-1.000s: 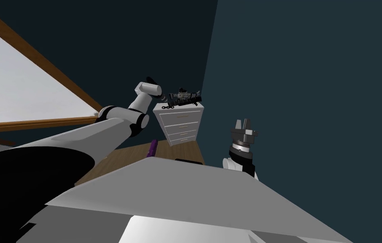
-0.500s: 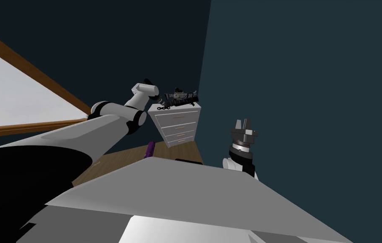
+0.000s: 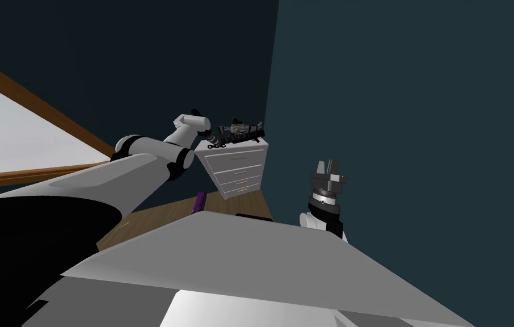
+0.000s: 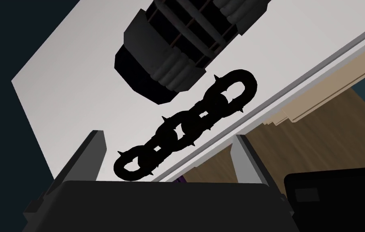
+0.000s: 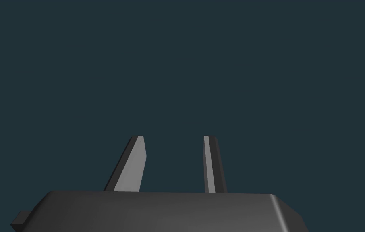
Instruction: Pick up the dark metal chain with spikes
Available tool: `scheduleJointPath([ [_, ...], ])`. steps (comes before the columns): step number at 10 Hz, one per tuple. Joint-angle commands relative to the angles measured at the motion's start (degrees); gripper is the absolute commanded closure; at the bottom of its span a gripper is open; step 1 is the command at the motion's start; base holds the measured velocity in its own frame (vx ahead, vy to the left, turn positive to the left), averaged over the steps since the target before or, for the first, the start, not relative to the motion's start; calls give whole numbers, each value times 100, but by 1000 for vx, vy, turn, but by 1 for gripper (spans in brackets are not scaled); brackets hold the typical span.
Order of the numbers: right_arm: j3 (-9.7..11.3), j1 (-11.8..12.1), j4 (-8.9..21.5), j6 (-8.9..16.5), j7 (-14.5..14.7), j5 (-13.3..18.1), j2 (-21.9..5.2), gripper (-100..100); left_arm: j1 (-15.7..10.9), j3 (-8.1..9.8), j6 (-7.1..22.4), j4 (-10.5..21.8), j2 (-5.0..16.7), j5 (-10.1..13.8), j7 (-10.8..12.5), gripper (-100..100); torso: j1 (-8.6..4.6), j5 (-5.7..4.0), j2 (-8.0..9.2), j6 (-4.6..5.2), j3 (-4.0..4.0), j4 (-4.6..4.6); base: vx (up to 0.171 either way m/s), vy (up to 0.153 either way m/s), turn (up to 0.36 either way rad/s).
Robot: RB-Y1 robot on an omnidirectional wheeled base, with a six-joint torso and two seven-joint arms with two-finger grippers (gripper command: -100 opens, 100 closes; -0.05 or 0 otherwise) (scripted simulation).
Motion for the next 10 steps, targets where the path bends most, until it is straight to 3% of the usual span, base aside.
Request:
scheduleJointPath([
  [1,0,0,0,0,0,0,0,0,0,0,0,0,0,0,0,-100,0,0,0,0,0,0,12,-11,-1],
  [2,0,0,0,0,0,0,0,0,7,-2,24,-1,4,4,13,0,4,0,6,0,3,2,0,0,0],
  [3,0,0,0,0,0,0,0,0,40,-23,-45,47,-5,-87,175,-100,7,1,10,0,6,3,-25,44,-173],
  [6,-1,-1,0,0,0,0,-2,0,108,-65,-178,143,-23,-267,500,-100,56,12,30,1,18,7,-49,120,-237],
  [7,-1,-1,0,0,0,0,-1,0,73,-60,-170,172,-29,-231,415,-100,52,12,27,0,16,7,-18,46,-45],
  [8,-1,0,0,0,0,0,-1,0,70,-62,-190,187,-31,-238,432,100,33,8,20,-4,13,6,-4,7,-4],
  [10,0,0,0,0,0,0,0,0,75,-65,-177,188,-54,-229,428,100,30,2,7,-17,8,9,-3,-1,-9],
])
